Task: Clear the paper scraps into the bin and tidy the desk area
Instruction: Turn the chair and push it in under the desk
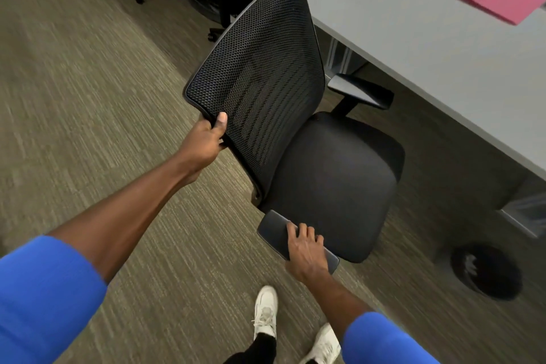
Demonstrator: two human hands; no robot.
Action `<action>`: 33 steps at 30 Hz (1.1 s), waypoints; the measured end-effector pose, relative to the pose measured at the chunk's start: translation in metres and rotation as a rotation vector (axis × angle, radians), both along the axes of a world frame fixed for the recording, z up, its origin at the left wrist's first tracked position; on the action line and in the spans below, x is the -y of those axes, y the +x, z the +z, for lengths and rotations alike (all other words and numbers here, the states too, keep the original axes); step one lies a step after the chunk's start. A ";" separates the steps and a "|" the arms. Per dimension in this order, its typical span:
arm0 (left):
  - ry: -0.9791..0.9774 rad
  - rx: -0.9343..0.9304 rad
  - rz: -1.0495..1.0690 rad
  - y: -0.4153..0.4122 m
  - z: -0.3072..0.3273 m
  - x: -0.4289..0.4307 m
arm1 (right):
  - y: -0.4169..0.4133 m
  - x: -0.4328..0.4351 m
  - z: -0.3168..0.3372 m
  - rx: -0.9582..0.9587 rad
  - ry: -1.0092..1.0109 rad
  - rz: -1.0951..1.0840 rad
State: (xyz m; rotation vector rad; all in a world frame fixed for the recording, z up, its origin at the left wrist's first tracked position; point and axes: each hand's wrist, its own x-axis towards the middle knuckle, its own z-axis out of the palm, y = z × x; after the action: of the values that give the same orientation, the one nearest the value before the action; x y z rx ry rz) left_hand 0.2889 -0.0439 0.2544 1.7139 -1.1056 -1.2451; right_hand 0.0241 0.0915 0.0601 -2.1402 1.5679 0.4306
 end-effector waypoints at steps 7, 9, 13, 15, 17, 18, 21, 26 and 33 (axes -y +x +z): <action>0.003 -0.067 0.000 -0.020 -0.008 -0.030 | -0.038 -0.004 0.000 0.019 0.004 -0.014; 0.002 -0.065 -0.005 -0.031 -0.010 -0.041 | -0.056 -0.007 0.000 0.028 -0.009 -0.017; 0.003 -0.060 -0.030 -0.059 -0.010 -0.063 | -0.101 -0.005 0.002 0.055 -0.016 0.010; -0.007 -0.037 -0.038 -0.075 -0.007 -0.075 | -0.126 -0.002 0.005 0.053 -0.009 0.043; -0.014 -0.015 -0.033 -0.092 -0.007 -0.086 | -0.149 0.003 0.007 0.051 -0.006 0.075; -0.016 -0.002 -0.032 -0.101 -0.009 -0.091 | -0.160 0.007 0.008 0.050 0.000 0.085; -0.024 0.047 -0.009 -0.128 -0.014 -0.105 | -0.189 0.015 0.011 0.031 0.023 0.128; -0.062 0.113 0.009 -0.173 -0.017 -0.131 | -0.225 0.017 0.017 -0.040 0.019 0.174; -0.057 0.264 0.024 -0.220 -0.008 -0.163 | -0.229 0.008 0.035 -0.032 0.010 0.071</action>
State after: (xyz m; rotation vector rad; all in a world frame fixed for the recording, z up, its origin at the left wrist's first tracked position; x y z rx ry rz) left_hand 0.0692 0.1194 0.2466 1.8795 -1.2560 -0.9823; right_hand -0.2053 0.0838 0.0952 -2.1965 1.5069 0.4968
